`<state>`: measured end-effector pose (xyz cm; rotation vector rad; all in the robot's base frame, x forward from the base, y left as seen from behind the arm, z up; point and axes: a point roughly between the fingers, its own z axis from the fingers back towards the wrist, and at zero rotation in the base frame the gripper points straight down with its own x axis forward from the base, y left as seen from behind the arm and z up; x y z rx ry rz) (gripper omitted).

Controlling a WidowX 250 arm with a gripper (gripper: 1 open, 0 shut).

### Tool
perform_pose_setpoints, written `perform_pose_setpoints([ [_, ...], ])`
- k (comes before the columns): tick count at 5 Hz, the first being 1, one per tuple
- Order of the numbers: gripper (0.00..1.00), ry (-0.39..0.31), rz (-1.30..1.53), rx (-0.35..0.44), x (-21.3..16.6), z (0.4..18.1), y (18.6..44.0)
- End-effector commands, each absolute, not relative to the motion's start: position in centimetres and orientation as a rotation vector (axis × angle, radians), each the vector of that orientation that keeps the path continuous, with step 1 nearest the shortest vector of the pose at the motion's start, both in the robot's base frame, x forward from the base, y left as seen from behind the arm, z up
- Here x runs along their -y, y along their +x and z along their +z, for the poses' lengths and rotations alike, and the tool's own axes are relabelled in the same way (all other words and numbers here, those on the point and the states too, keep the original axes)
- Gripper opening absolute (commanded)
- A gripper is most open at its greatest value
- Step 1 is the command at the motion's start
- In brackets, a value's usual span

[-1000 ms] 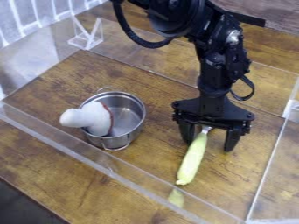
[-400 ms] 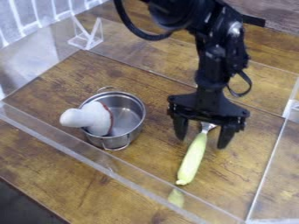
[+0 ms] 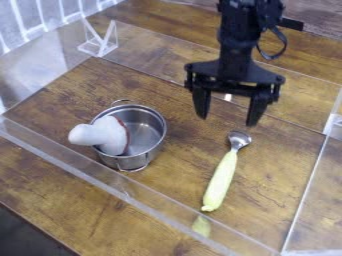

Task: Move the green spoon to the right

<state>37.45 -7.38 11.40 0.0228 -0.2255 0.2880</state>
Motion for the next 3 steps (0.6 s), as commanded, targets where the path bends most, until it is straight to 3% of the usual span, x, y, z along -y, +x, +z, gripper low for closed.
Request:
perform_pose_setpoints([
  [1, 1.00, -0.005, 0.252, 0.330, 6.2, 15.8, 37.3],
  [3, 1.00, 0.025, 0.218, 0.326, 4.8, 13.9, 36.9],
])
